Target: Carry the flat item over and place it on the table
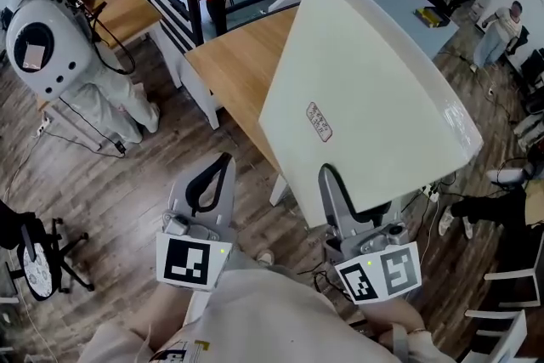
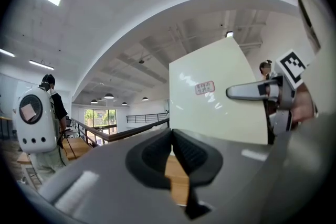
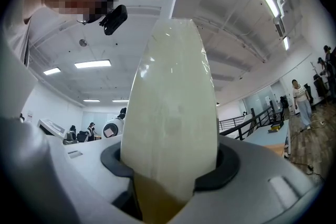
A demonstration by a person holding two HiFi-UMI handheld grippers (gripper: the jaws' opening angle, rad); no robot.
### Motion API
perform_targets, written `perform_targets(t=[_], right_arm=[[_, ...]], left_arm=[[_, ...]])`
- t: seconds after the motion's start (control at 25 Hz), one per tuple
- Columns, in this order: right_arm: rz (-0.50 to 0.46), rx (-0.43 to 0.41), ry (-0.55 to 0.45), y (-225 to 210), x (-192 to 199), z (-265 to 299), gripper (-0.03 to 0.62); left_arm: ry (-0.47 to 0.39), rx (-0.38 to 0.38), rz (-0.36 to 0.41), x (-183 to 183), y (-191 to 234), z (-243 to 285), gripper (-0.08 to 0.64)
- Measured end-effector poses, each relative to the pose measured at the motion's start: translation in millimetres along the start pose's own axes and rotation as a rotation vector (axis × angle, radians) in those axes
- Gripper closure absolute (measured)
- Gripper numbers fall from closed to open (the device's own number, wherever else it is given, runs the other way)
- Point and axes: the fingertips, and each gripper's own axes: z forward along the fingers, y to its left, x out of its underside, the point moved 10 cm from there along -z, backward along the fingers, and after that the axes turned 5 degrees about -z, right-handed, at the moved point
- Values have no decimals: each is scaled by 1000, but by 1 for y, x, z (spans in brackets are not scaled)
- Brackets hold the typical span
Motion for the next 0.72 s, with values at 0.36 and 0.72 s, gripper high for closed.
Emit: perform_targets(t=[0.36,0.72], right_arm=[[22,-38,-16,-11,7,13,316],[26,-45,-13,-14,18,41,314]], left_arm=[[11,-35,9,5,-5,6,558],[8,-54,27,11,16,26,558]])
